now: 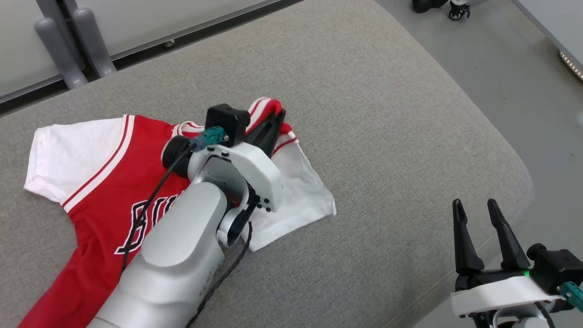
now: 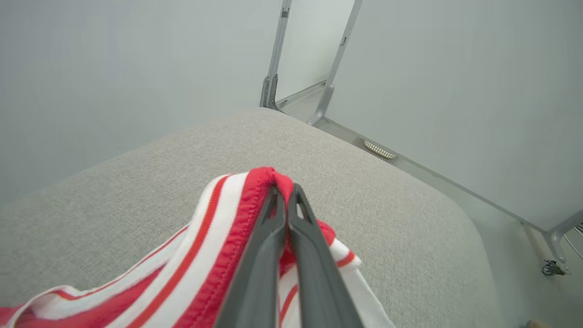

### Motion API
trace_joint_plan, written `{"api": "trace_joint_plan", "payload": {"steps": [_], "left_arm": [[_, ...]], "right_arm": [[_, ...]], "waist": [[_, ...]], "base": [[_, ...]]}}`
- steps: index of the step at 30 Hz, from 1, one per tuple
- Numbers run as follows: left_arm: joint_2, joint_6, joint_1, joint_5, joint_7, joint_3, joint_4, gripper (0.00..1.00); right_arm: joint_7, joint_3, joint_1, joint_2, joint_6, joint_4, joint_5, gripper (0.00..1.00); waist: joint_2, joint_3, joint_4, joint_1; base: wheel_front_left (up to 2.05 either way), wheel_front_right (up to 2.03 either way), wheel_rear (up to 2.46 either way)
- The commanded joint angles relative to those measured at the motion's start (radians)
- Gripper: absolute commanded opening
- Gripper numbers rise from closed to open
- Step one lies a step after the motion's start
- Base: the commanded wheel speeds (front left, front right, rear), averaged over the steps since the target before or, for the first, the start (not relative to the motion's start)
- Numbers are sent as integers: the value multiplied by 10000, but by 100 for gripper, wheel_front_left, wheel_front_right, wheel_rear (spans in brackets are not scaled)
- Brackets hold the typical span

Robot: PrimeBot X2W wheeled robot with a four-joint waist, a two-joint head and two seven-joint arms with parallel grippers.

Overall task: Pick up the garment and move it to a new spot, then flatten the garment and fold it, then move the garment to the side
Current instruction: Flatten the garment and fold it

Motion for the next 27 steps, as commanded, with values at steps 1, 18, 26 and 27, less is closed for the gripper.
{"api": "trace_joint_plan", "payload": {"steps": [1,18,26,27], "left_arm": [[16,2,-227,-13,-134,38,67,0],[256,239,-631,-1967,-1986,-753,992,100],[1427,914,1649,-2097,-2451,-327,-1527,100],[1644,1093,2102,-2066,-2461,-316,-1984,100]], "right_arm": [[-49,0,91,-46,-1,-34,41,100],[-49,583,-313,-50,1,245,-126,100],[-49,-83,47,-50,1,260,-647,100],[-49,-195,89,-53,1,258,-701,100]], "waist": [[0,27,5,0],[0,-117,229,0],[0,-735,1885,0],[0,-842,2109,0]], "base": [[21,21,21],[2,2,2],[0,0,0],[0,0,0]]}}
